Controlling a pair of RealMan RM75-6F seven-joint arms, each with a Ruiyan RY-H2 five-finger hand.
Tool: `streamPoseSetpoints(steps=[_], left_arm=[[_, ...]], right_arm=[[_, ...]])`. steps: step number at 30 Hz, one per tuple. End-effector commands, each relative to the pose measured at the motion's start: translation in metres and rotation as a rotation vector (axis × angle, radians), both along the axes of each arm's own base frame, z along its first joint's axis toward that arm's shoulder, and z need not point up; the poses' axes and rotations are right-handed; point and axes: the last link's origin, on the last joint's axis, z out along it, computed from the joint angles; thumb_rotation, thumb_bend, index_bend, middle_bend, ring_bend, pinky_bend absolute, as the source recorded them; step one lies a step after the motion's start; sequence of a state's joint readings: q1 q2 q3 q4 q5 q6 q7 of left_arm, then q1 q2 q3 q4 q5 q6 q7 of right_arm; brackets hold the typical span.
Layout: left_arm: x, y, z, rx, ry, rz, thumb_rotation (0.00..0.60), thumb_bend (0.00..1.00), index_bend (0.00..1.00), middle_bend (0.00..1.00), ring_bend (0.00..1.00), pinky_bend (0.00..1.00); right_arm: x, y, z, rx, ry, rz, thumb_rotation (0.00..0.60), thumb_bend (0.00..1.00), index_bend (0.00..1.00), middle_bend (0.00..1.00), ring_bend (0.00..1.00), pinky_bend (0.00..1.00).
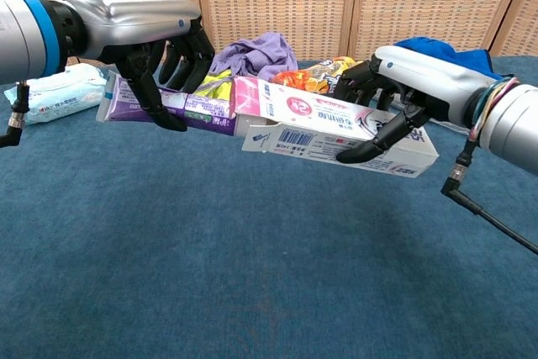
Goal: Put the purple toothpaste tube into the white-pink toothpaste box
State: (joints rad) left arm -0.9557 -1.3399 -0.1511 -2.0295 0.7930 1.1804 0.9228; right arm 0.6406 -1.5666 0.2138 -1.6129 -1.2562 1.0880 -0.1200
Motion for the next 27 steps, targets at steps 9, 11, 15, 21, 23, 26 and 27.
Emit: streamPoseSetpoints(steps=[9,11,15,21,23,26,27], left_arm=[[0.017,0.000,-0.003,0.015,0.005,-0.006,0.600,0.37,0.88,0.66,0.54,0.50],[0.020,-0.001,-0.004,0.014,0.008,-0.008,0.600,0.37,0.88,0.66,0.54,0.50],[0.025,-0.003,-0.005,0.009,0.021,-0.006,0.600,0.37,0.88,0.66,0.54,0.50],[0.033,-0.007,-0.007,0.011,0.059,-0.007,0.600,0.37,0.88,0.66,0.54,0.50],[0.035,-0.008,-0.008,0.015,0.072,-0.007,0.600,0.37,0.88,0.66,0.54,0.50],[0.037,-0.011,-0.009,0.022,0.092,-0.005,0.600,0.38,0.88,0.66,0.54,0.50],[0.038,-0.012,-0.010,0.024,0.098,-0.005,0.600,0.38,0.88,0.66,0.54,0.50]], right_arm=[[0.001,0.002,-0.002,0.008,-0.003,0.004,0.600,0.19,0.60,0.56,0.43,0.49],[0.002,0.002,-0.003,0.011,-0.002,0.006,0.600,0.19,0.60,0.56,0.43,0.49],[0.004,0.003,-0.004,0.015,-0.003,0.009,0.600,0.19,0.60,0.56,0.43,0.49],[0.006,0.004,-0.006,0.018,-0.005,0.013,0.600,0.19,0.60,0.56,0.43,0.49],[0.006,0.004,-0.007,0.020,-0.005,0.014,0.600,0.19,0.60,0.56,0.43,0.49],[0.007,0.005,-0.007,0.024,-0.010,0.014,0.600,0.19,0.60,0.56,0.43,0.49],[0.008,0.005,-0.008,0.026,-0.017,0.014,0.600,0.19,0.60,0.56,0.43,0.49]])
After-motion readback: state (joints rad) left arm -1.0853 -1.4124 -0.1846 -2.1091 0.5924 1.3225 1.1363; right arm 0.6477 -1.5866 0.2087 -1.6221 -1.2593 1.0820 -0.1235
